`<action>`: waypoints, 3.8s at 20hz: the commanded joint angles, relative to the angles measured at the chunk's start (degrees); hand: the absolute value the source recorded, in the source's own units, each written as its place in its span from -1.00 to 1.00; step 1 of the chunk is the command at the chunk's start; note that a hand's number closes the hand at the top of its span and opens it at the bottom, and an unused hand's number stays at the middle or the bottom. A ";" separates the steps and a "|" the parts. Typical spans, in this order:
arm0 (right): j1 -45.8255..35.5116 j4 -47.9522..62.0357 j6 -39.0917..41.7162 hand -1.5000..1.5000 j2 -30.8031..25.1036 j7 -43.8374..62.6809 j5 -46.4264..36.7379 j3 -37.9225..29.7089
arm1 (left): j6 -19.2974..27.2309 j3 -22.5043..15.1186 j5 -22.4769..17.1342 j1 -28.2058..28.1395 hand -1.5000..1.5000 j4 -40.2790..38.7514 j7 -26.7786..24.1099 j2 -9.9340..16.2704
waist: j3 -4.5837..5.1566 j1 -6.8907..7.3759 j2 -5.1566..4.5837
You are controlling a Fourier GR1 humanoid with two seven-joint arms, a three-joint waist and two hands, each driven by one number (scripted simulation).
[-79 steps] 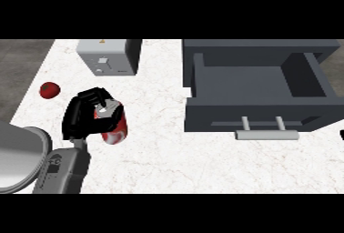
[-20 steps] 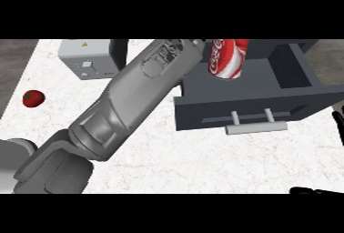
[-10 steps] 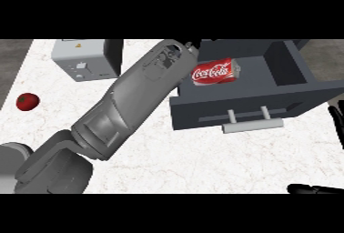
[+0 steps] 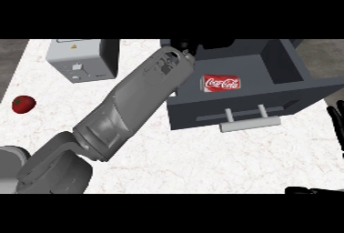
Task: Pick up the can, place it into the drawer and close the drawer
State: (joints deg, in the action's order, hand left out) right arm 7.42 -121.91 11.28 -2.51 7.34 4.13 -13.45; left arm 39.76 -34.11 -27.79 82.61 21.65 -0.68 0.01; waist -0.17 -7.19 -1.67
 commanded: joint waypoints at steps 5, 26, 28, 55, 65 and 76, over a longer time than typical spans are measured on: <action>0.12 -1.34 0.24 -1.00 -0.72 1.02 0.69 -0.61 | 3.80 -1.47 -2.50 -0.47 -1.00 -1.15 -1.07 -0.01 | 0.01 -0.35 -0.08; -2.94 -6.68 -0.51 -1.00 -7.50 -6.00 -25.15 8.23 | 6.70 -0.45 -12.05 0.21 -1.00 2.75 -4.60 -0.01 | 0.11 1.91 0.42; -5.07 -5.96 -0.14 -1.00 -10.25 -5.73 -27.64 7.32 | 9.39 -1.45 -12.45 -0.47 -1.00 4.86 -5.37 -0.01 | 0.12 2.72 0.75; -20.67 42.97 -27.55 -1.00 -4.66 -11.29 -66.99 18.20 | 8.30 -1.89 -5.59 -7.53 -1.00 22.30 7.00 12.15 | 0.16 9.20 2.08; -34.96 66.53 -37.16 -1.00 -6.43 -14.61 -70.19 11.72 | 3.38 -0.59 -4.92 -11.33 -1.00 31.64 14.11 22.19 | 0.11 9.85 1.45; -51.39 88.45 -49.91 -1.00 -7.74 -16.34 -70.98 5.01 | 6.44 -2.84 -0.84 -18.83 -1.00 46.25 21.08 27.65 | 0.03 11.31 1.18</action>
State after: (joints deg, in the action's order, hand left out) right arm -37.57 -42.75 -37.11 -8.77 -8.46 -66.91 -5.97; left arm 45.50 -36.04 -30.14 65.03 63.65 17.62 25.72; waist 0.29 3.19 0.43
